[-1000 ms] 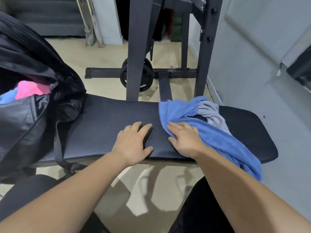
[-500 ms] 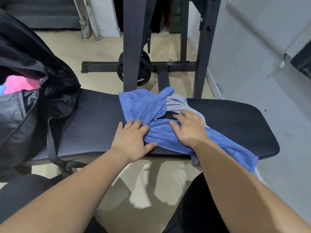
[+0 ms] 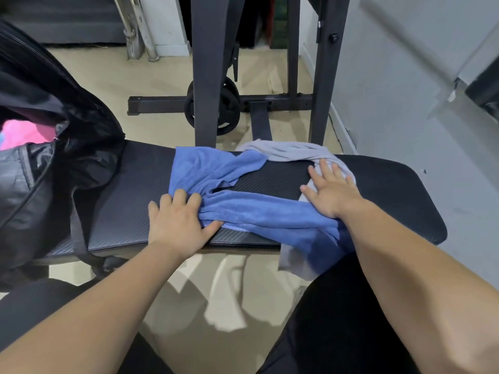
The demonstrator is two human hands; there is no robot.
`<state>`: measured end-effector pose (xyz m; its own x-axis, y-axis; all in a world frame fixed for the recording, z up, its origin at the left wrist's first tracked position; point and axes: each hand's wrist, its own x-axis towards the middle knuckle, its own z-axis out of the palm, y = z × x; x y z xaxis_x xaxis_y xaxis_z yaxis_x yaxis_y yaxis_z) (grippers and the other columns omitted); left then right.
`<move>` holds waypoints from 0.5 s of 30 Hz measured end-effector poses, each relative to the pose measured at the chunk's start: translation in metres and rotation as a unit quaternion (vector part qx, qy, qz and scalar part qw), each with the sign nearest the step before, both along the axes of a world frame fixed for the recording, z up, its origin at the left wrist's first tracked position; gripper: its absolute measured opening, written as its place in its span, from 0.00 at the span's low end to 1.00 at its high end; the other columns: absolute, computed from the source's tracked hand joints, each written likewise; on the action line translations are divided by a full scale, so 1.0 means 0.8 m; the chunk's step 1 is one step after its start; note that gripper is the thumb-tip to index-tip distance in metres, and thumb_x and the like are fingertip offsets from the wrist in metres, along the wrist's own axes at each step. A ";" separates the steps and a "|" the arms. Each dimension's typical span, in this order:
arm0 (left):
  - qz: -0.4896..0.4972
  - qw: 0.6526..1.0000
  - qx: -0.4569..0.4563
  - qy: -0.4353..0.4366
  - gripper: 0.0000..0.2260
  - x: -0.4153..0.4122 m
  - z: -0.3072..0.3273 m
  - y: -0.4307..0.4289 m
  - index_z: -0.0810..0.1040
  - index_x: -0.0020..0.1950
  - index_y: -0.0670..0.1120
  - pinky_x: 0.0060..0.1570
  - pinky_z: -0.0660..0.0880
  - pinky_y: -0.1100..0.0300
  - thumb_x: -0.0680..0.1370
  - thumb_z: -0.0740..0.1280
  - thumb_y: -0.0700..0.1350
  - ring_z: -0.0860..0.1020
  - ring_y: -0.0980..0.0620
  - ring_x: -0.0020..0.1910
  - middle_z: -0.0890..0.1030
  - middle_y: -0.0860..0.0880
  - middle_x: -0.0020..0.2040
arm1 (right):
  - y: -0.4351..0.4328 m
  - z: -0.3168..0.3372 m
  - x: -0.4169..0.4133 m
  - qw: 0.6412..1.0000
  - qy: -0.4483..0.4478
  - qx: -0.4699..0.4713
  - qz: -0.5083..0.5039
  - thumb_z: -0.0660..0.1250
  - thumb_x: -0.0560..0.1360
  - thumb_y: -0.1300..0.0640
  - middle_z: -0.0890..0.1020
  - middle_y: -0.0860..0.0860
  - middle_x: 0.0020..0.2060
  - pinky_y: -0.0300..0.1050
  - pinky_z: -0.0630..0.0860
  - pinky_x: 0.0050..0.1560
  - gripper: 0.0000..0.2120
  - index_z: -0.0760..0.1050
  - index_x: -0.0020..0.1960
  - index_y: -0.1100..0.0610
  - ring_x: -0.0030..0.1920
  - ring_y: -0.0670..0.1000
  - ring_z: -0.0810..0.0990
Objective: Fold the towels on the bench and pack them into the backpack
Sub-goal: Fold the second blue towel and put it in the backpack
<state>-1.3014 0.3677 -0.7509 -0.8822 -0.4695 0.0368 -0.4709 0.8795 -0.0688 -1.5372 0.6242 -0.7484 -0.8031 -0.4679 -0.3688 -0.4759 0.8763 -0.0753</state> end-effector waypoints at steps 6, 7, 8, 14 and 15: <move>-0.090 0.993 -0.073 0.025 0.21 0.004 0.006 0.030 0.77 0.56 0.48 0.66 0.58 0.29 0.74 0.67 0.63 0.71 0.37 0.58 0.76 0.43 0.54 | 0.023 -0.003 -0.004 0.994 0.108 -0.013 -0.010 0.48 0.83 0.39 0.45 0.53 0.82 0.61 0.47 0.78 0.29 0.49 0.82 0.45 0.81 0.58 0.45; -0.124 0.989 -0.059 0.048 0.22 0.001 0.006 0.041 0.77 0.59 0.47 0.66 0.58 0.28 0.73 0.69 0.60 0.71 0.36 0.62 0.76 0.41 0.58 | 0.015 0.001 0.005 0.990 0.137 -0.025 -0.007 0.52 0.82 0.39 0.49 0.54 0.82 0.62 0.51 0.77 0.29 0.54 0.81 0.45 0.80 0.59 0.49; -0.156 0.985 -0.039 0.066 0.24 -0.003 0.005 0.053 0.76 0.62 0.46 0.67 0.58 0.28 0.72 0.69 0.59 0.69 0.35 0.66 0.75 0.41 0.62 | 0.005 0.006 0.015 0.986 0.160 -0.039 -0.007 0.56 0.80 0.37 0.53 0.53 0.81 0.63 0.55 0.75 0.30 0.58 0.79 0.43 0.79 0.59 0.52; -0.247 0.962 0.118 0.005 0.39 -0.052 0.006 0.141 0.56 0.81 0.56 0.74 0.52 0.33 0.73 0.61 0.70 0.54 0.41 0.80 0.54 0.48 0.82 | -0.007 0.023 0.050 0.990 0.127 -0.041 -0.055 0.62 0.74 0.31 0.67 0.55 0.71 0.56 0.67 0.63 0.35 0.65 0.75 0.47 0.70 0.56 0.66; -0.238 0.961 0.136 -0.025 0.40 -0.059 0.002 0.147 0.52 0.82 0.58 0.73 0.49 0.32 0.74 0.59 0.71 0.50 0.43 0.81 0.50 0.50 0.83 | -0.001 0.024 0.049 0.994 0.087 -0.040 -0.059 0.61 0.75 0.32 0.67 0.55 0.72 0.54 0.69 0.62 0.35 0.64 0.76 0.48 0.71 0.56 0.66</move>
<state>-1.3484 0.4853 -0.7496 -0.9969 0.0010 -0.0785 -0.0133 0.9833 0.1813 -1.4980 0.6231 -0.7294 -0.9025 -0.3891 -0.1845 -0.3825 0.9212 -0.0718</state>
